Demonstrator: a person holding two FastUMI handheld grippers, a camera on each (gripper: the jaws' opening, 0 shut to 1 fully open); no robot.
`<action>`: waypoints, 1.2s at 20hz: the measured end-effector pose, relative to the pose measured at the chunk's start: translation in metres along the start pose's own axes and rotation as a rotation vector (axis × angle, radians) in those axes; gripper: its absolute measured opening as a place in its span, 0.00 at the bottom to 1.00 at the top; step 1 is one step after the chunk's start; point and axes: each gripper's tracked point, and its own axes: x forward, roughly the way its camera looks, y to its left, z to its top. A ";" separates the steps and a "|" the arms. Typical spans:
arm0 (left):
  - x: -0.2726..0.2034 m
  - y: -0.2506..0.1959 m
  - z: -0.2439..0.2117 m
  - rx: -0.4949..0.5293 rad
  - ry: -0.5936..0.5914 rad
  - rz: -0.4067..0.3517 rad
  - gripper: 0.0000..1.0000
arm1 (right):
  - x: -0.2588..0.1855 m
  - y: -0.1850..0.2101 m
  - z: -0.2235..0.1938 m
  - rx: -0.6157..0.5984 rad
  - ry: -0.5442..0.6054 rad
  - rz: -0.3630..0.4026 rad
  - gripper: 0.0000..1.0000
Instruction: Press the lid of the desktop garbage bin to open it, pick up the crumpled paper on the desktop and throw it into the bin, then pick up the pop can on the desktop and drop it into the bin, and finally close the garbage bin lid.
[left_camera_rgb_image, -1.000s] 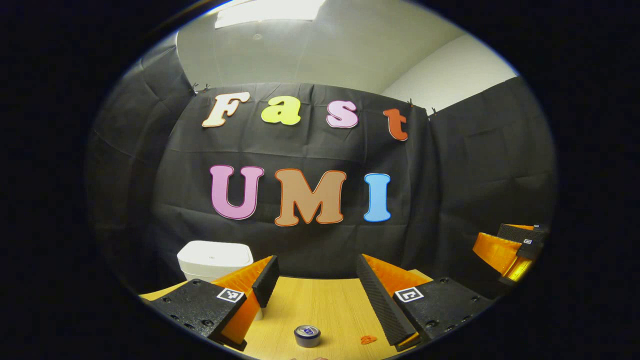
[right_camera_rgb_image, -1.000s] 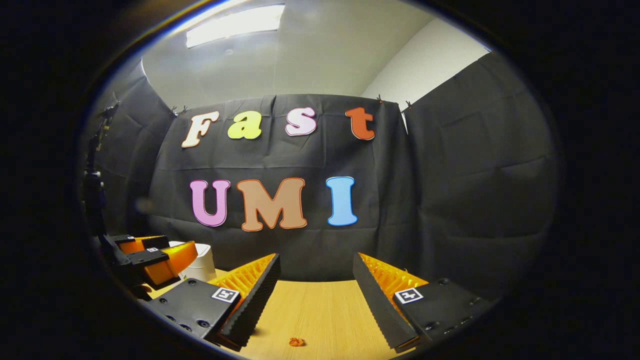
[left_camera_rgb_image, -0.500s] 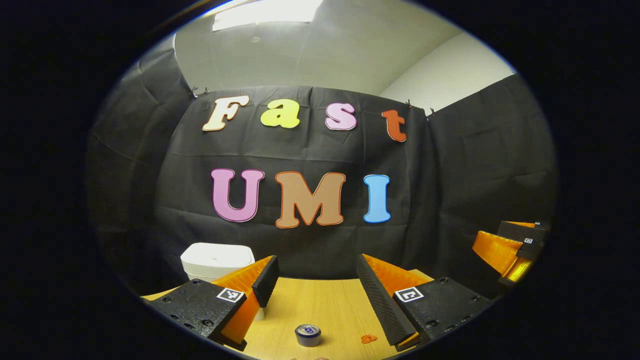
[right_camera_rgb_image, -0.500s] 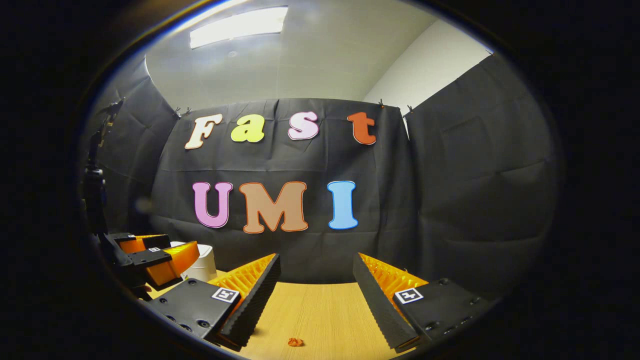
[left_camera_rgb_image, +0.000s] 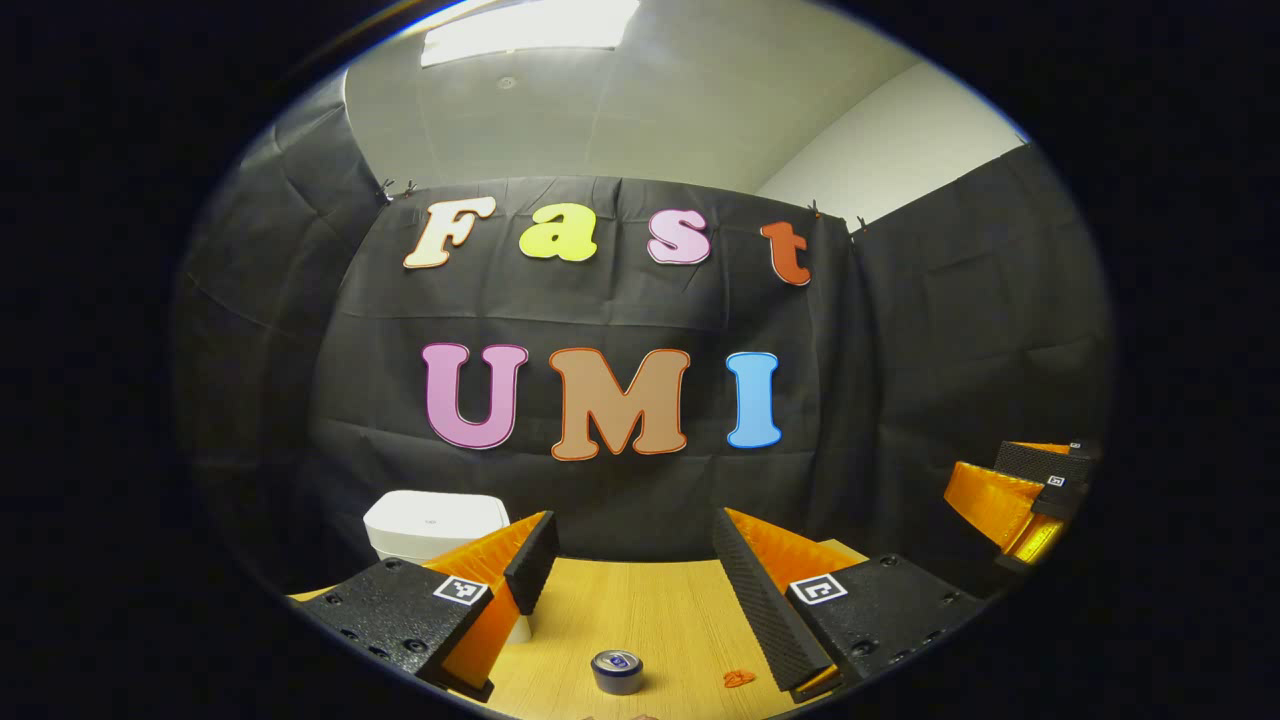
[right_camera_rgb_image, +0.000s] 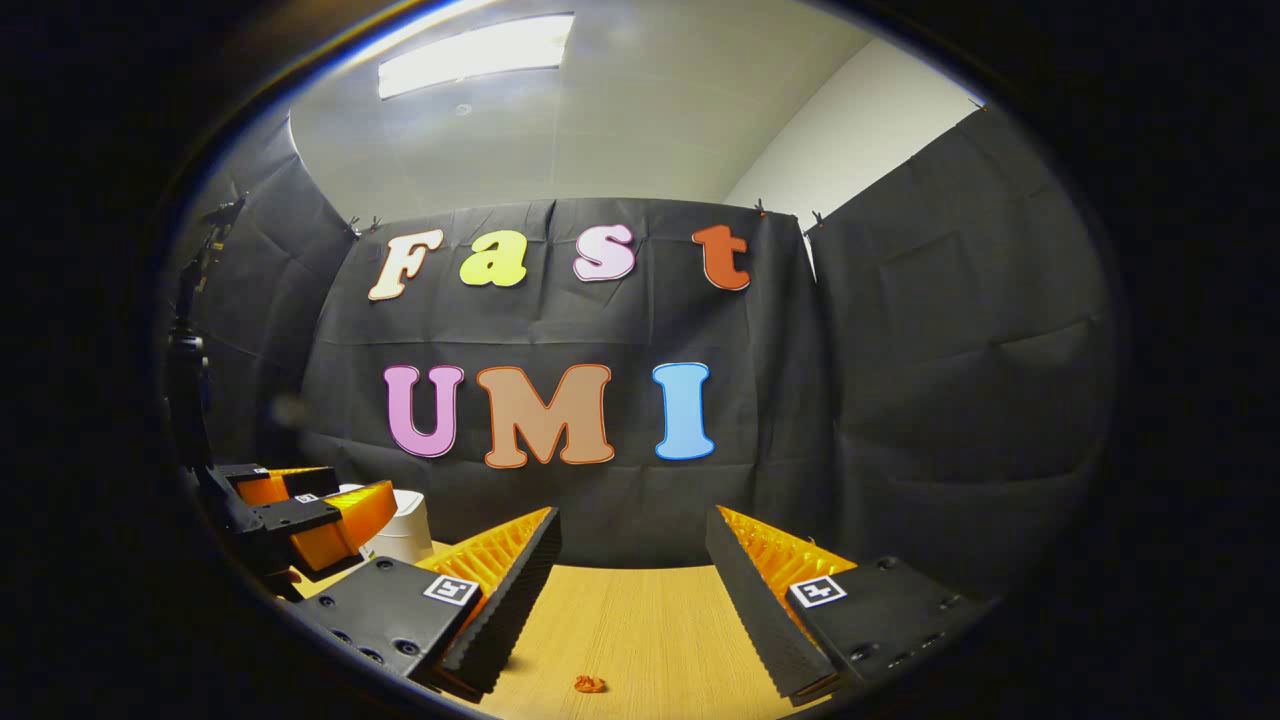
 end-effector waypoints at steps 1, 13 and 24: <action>0.001 0.000 0.000 0.000 0.000 0.001 0.93 | 0.000 -0.001 -0.001 0.001 0.000 0.001 0.97; -0.001 0.008 0.001 0.008 -0.008 0.025 0.93 | 0.003 0.005 -0.002 -0.007 -0.008 0.025 0.97; 0.002 0.010 -0.003 0.013 0.004 0.037 0.93 | 0.005 0.005 -0.001 -0.021 -0.022 0.039 0.96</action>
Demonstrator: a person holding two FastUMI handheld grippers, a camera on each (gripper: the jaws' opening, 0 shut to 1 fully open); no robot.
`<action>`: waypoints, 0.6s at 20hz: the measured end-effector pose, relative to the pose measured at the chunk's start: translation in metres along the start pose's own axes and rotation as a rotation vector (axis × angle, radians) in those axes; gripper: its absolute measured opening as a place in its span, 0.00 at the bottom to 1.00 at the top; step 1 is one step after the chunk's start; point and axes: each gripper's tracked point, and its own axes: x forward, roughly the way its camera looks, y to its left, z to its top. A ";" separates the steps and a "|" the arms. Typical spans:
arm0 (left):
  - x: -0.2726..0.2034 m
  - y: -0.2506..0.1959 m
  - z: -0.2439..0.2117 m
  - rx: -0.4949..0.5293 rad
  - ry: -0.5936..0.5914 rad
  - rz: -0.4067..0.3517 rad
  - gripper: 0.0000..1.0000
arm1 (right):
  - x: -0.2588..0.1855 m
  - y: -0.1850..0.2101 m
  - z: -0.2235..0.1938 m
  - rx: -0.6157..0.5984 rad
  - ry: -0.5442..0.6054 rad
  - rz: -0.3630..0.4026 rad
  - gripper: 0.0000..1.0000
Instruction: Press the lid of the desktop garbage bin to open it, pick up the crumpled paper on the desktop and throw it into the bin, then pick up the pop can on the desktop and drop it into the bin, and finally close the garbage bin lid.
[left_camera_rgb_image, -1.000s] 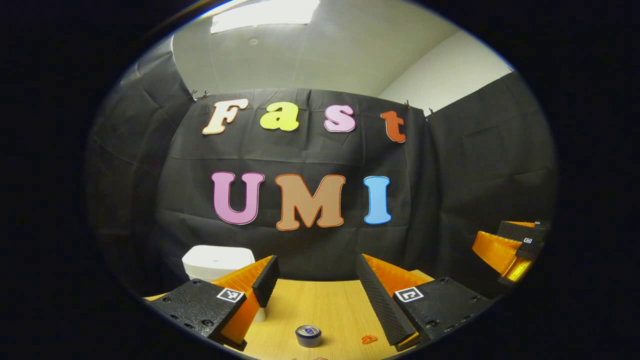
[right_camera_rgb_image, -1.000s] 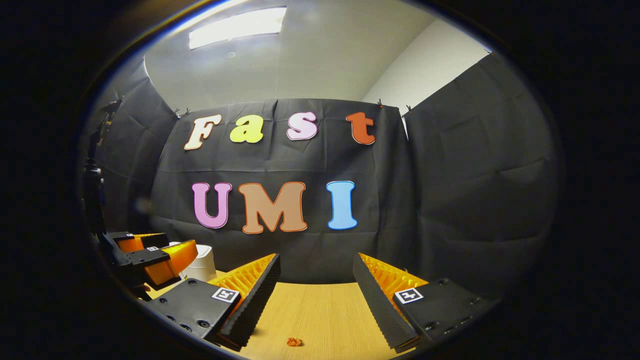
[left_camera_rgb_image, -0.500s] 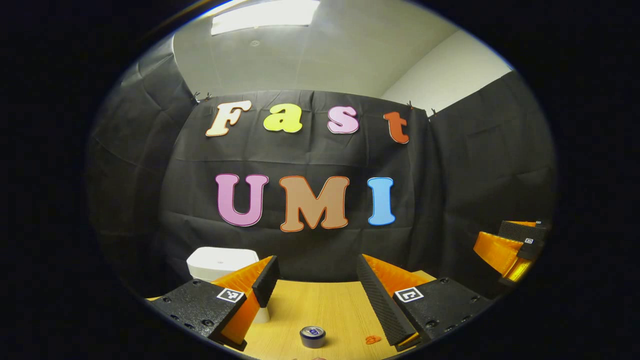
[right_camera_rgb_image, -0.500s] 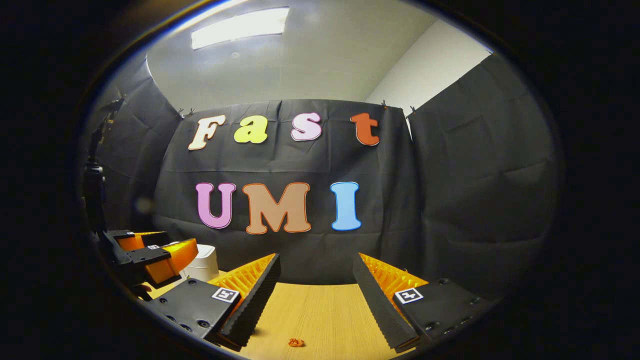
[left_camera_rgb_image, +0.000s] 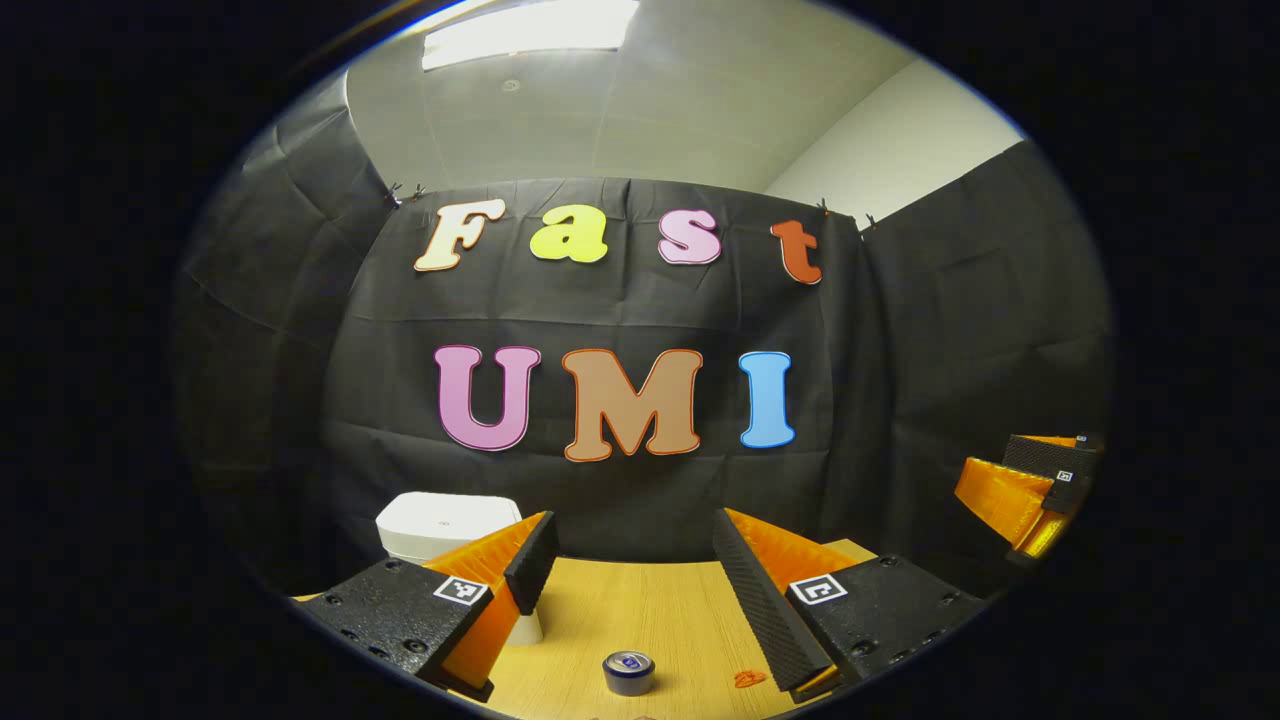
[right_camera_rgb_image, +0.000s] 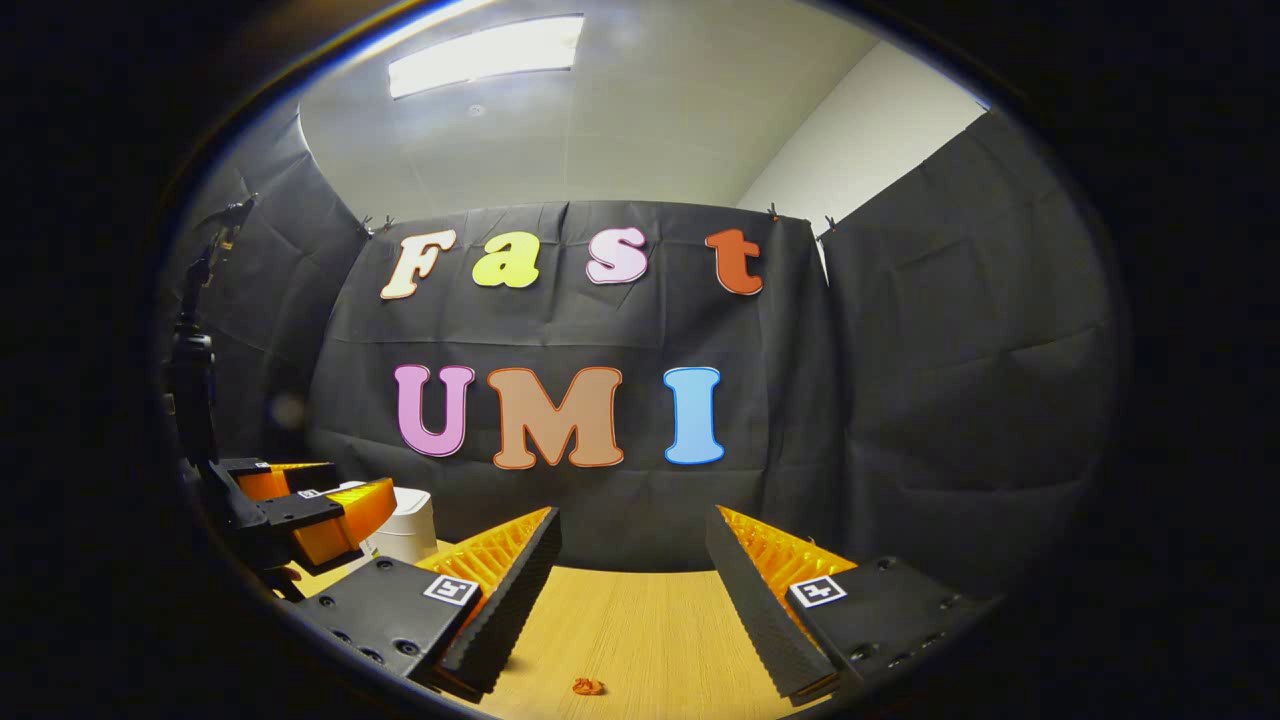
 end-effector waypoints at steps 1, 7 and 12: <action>0.001 -0.001 0.000 0.002 0.001 0.000 0.93 | 0.001 0.000 0.001 0.000 -0.003 0.002 0.97; 0.000 0.002 0.002 0.015 -0.001 0.006 0.92 | 0.006 0.003 0.000 0.011 -0.003 0.018 1.00; -0.003 0.009 0.002 0.011 0.000 0.022 0.69 | 0.005 0.006 -0.001 0.011 -0.005 0.032 0.97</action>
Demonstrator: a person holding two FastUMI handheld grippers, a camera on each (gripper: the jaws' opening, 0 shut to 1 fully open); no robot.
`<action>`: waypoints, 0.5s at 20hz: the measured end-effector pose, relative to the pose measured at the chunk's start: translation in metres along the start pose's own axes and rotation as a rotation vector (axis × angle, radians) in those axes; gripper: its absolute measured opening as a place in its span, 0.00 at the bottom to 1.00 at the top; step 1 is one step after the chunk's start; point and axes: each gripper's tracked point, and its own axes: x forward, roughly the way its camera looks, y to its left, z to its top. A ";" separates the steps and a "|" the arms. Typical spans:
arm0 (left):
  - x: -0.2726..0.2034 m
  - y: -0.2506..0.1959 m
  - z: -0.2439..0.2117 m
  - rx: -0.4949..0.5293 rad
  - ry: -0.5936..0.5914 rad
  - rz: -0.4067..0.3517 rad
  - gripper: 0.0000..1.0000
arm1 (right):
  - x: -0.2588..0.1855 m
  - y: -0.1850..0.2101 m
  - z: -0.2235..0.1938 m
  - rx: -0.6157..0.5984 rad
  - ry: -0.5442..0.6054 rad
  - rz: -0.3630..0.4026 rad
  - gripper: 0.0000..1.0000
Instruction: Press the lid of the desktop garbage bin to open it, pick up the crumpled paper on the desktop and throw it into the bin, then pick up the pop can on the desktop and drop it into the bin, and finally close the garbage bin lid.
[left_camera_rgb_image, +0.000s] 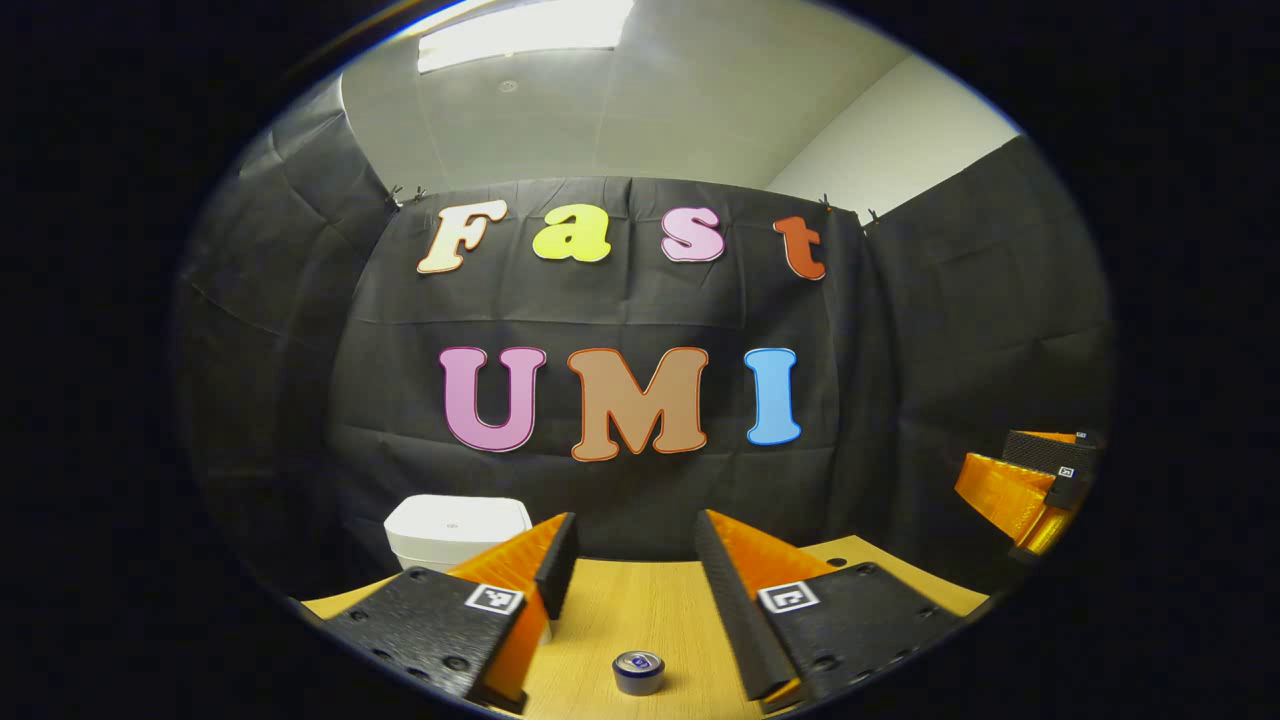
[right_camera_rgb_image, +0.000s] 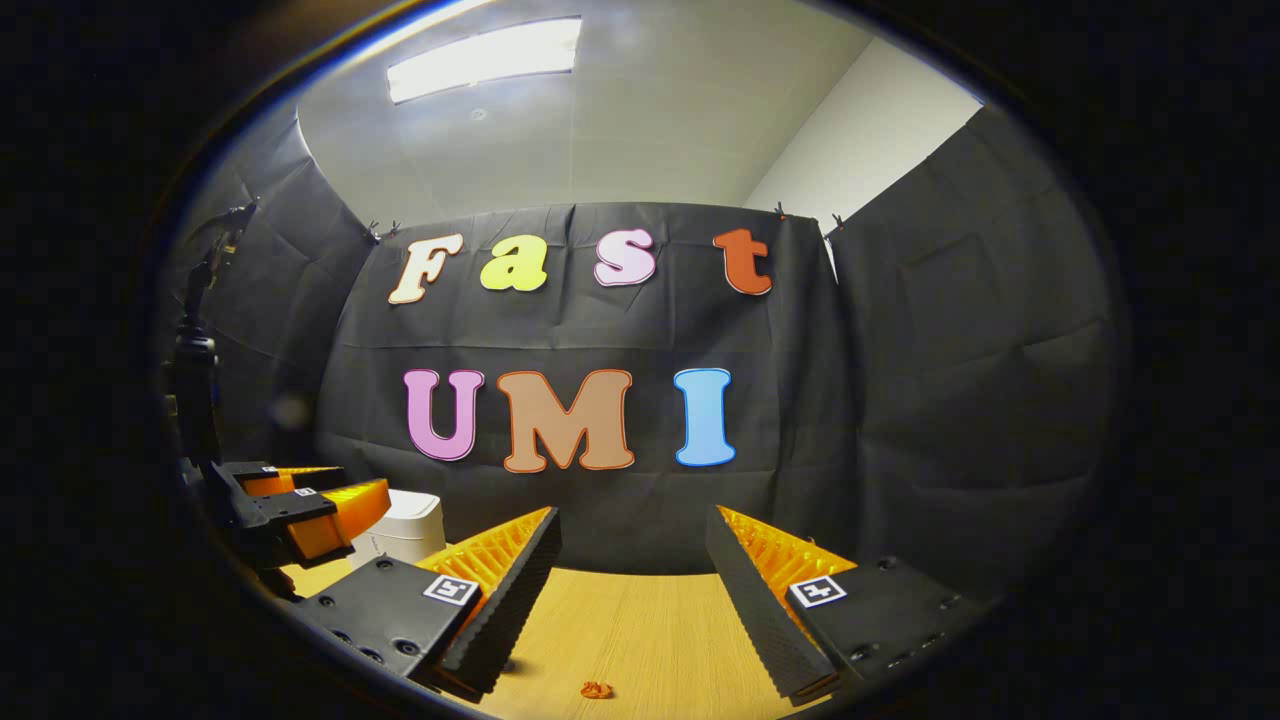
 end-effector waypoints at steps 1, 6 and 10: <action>-0.001 0.000 0.000 -0.001 -0.001 0.000 0.58 | 0.000 0.000 0.000 0.000 0.000 0.003 0.97; -0.006 -0.002 -0.013 0.001 0.050 -0.001 0.21 | -0.005 -0.001 -0.002 -0.001 0.002 0.018 0.97; -0.009 0.001 -0.013 0.018 0.054 0.052 0.00 | -0.007 -0.009 -0.002 0.004 0.000 0.036 0.97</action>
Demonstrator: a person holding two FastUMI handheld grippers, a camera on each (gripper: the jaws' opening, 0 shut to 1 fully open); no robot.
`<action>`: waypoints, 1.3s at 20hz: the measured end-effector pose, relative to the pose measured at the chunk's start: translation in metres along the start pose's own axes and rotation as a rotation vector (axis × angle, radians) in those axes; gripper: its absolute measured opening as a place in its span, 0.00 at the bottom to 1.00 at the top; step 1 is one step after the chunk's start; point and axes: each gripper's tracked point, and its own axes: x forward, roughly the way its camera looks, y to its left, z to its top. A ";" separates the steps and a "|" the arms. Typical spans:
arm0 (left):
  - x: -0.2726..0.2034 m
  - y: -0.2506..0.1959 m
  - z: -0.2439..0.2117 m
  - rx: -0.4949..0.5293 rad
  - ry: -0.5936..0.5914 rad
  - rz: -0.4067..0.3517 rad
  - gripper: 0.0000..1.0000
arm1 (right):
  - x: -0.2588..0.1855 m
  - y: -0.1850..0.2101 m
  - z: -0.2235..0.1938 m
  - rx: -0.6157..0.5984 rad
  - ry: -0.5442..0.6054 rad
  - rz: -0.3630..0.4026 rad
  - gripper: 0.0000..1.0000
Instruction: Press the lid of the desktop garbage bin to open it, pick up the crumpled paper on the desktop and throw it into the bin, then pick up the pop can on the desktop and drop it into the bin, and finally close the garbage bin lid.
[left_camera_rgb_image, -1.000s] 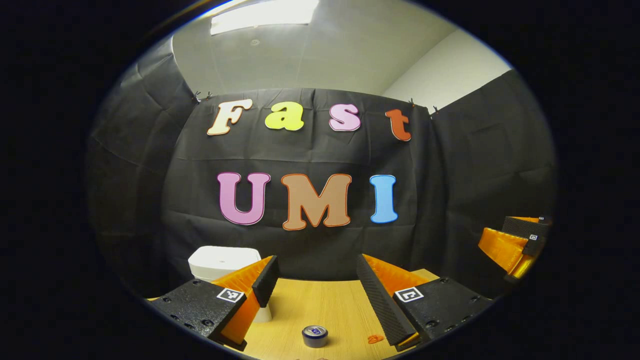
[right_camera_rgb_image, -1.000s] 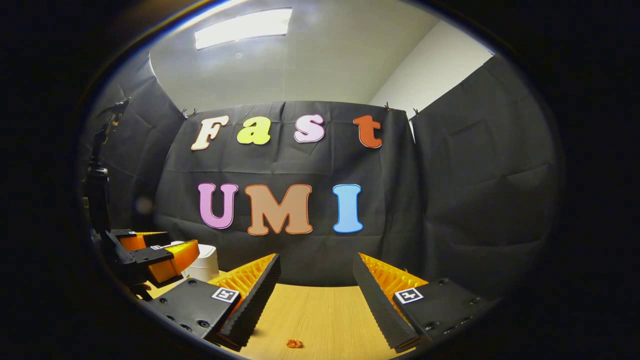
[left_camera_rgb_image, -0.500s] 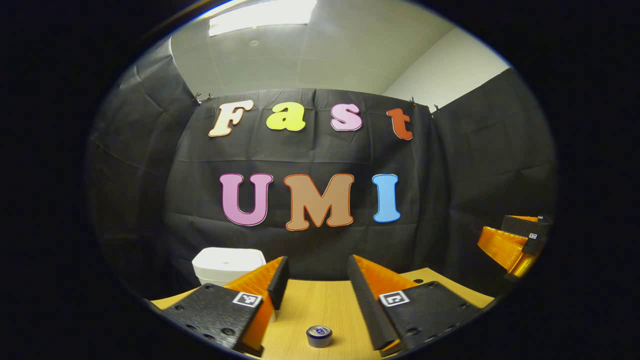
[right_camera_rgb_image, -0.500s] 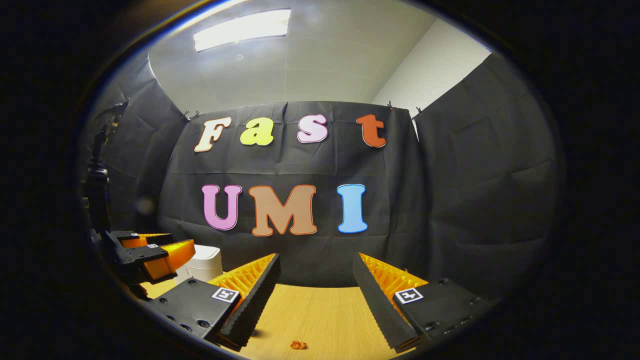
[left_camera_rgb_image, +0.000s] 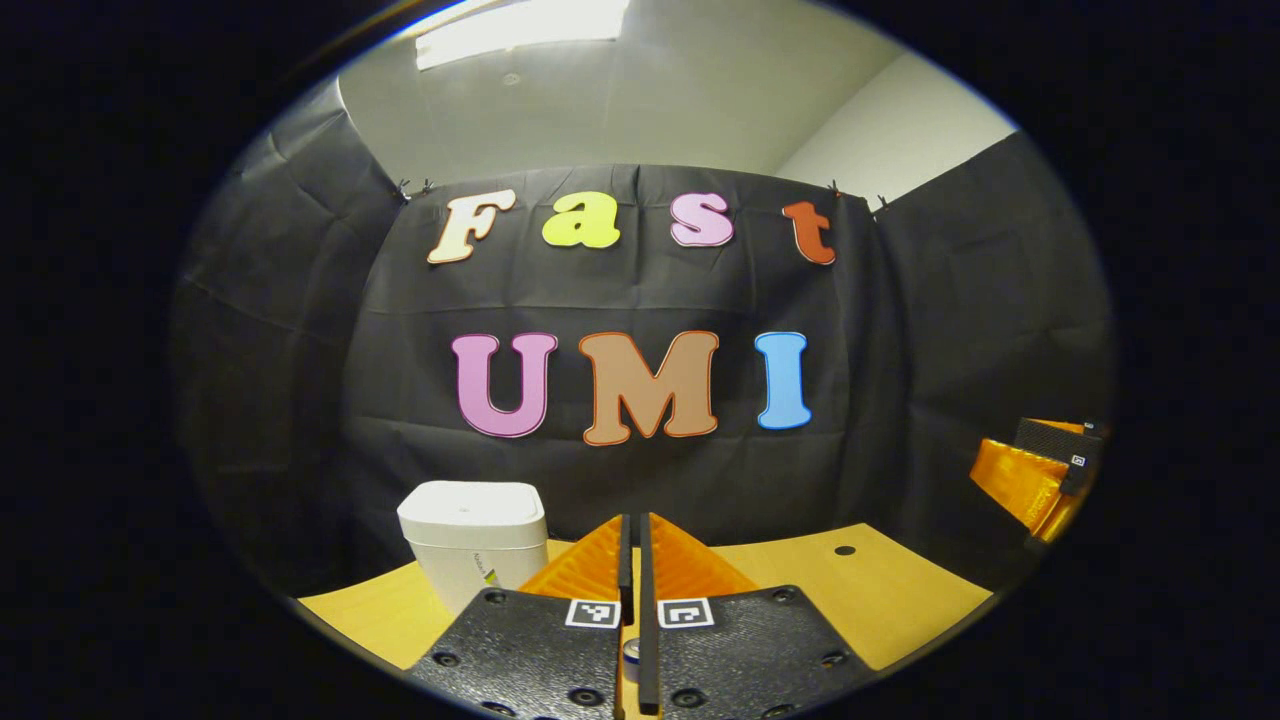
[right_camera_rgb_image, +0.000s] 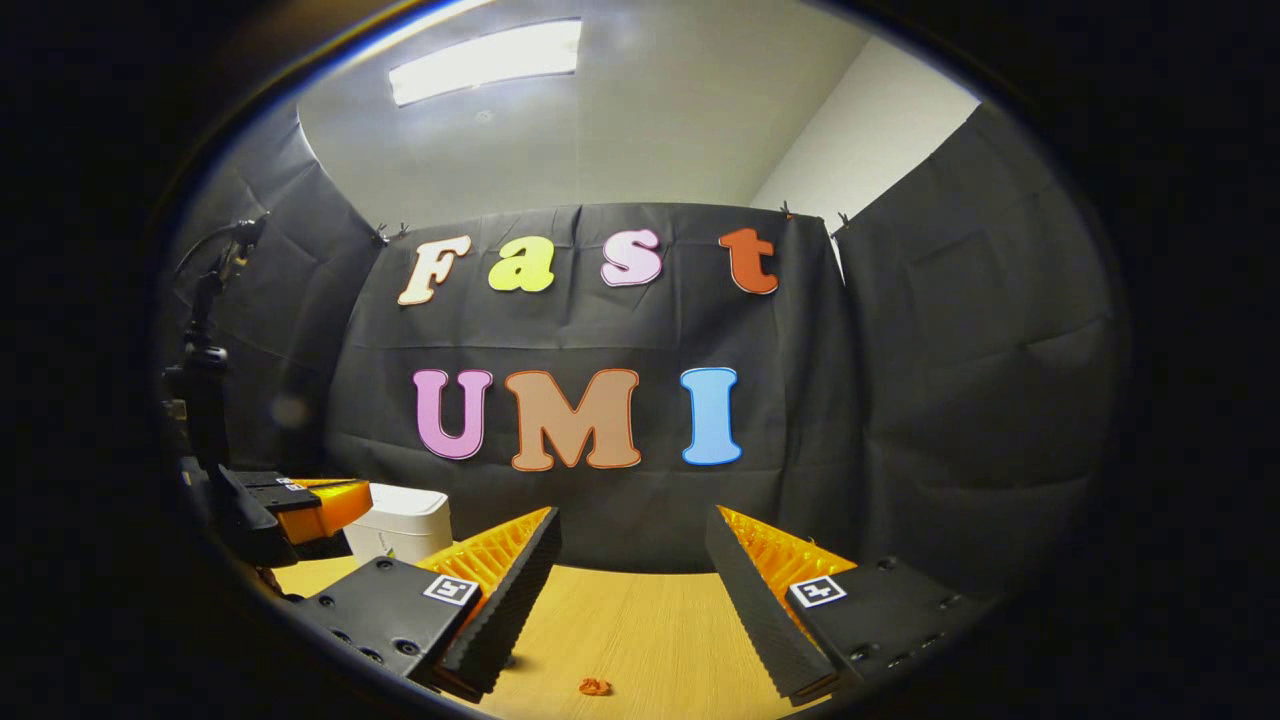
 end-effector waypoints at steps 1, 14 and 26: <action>-0.001 -0.006 -0.002 -0.004 0.006 -0.010 0.00 | 0.000 -0.002 -0.001 0.001 0.000 0.008 0.97; 0.064 0.105 0.024 -0.013 0.032 0.160 0.00 | 0.019 -0.002 -0.029 0.021 0.059 0.022 0.97; 0.166 0.198 -0.057 -0.116 0.250 0.167 0.00 | 0.045 0.012 -0.042 -0.016 0.097 -0.097 0.97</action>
